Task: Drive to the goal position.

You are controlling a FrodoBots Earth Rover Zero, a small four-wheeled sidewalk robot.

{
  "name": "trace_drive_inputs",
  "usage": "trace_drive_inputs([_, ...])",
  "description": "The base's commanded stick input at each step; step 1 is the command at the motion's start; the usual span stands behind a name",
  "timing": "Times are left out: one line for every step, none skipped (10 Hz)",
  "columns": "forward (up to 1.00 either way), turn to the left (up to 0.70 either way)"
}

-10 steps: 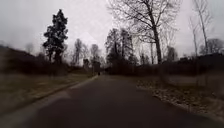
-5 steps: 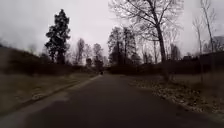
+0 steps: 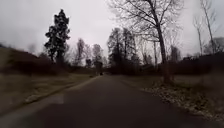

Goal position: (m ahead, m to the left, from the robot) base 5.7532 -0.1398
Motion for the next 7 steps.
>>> trace_drive_inputs([0.45,0.0])
trace_drive_inputs([0.45,0.0])
trace_drive_inputs([0.45,0.14])
trace_drive_inputs([0.45,0.27])
trace_drive_inputs([0.45,0.27])
trace_drive_inputs([0.45,0.27])
trace_drive_inputs([0.45,0.06])
